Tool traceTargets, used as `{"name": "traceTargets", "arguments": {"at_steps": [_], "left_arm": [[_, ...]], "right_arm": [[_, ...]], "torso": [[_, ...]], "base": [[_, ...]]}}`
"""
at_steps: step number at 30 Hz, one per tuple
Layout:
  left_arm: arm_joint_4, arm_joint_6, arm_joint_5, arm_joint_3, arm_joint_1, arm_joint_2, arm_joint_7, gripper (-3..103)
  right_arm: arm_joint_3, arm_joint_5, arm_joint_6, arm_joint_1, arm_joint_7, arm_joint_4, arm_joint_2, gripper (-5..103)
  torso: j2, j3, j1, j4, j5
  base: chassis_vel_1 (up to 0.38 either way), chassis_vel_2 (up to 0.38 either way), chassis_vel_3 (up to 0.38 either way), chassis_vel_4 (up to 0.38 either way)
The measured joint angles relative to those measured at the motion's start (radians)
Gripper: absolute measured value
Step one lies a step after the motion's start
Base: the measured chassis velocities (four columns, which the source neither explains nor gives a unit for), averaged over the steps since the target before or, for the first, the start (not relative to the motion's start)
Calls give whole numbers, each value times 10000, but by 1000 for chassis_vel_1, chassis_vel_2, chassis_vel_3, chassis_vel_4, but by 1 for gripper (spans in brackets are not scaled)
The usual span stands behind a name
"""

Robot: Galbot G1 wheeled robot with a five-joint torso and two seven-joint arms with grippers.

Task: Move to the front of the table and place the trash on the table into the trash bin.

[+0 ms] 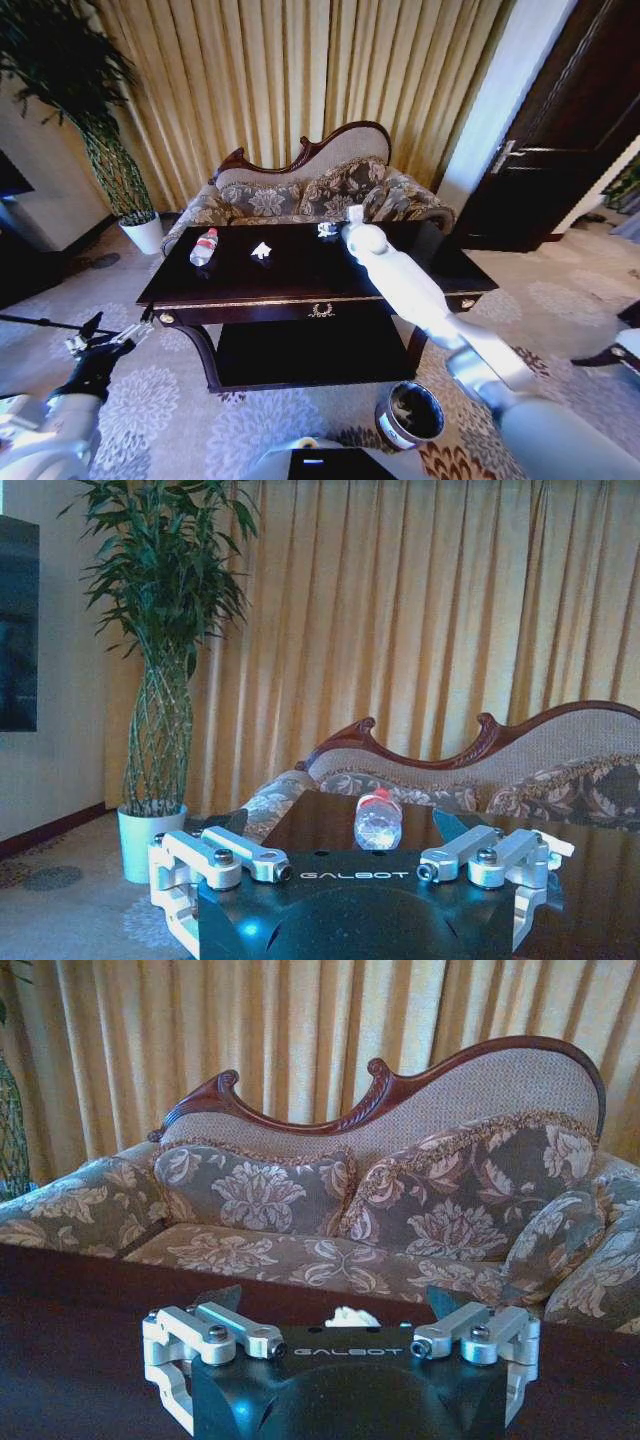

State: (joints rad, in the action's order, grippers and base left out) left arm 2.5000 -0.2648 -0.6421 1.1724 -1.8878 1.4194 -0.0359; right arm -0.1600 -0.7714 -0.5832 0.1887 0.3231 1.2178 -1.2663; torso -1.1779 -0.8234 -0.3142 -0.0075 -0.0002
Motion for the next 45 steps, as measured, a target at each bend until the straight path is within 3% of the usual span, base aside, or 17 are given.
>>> {"name": "traceTargets", "arguments": {"at_steps": [14,33,35,38,40,44,45], "left_arm": [[0,244,-200,307,-92,184,-83,100],[0,340,-304,443,-61,274,-126,100],[0,346,-318,452,-61,276,-126,100],[0,365,-331,455,-61,304,-126,100],[0,372,-333,455,-62,314,-126,100],[0,406,-356,415,-57,344,-125,100],[0,406,-356,415,-57,344,-125,100]], "right_arm": [[-113,-80,-193,-1252,4,-2800,-1256,100],[109,285,-34,-1390,-61,-4169,-1777,103],[101,290,-10,-1391,-83,-4170,-1777,100],[57,296,22,-1375,-106,-4171,-1766,85],[41,299,28,-1357,-111,-4171,-1758,85],[-24,518,72,-1284,-308,-4208,-1715,63],[-24,518,72,-1284,-308,-4208,-1715,63]], "torso": [[0,0,0,2,0],[-1,0,0,0,1],[-1,0,0,0,2],[-1,0,0,0,2],[0,0,0,0,2],[0,0,0,0,2],[0,0,0,0,2]], "base": [[0,0,0,0],[0,0,0,0],[0,0,0,0],[0,0,0,0],[0,0,0,0],[0,0,0,0],[0,0,0,0]]}}
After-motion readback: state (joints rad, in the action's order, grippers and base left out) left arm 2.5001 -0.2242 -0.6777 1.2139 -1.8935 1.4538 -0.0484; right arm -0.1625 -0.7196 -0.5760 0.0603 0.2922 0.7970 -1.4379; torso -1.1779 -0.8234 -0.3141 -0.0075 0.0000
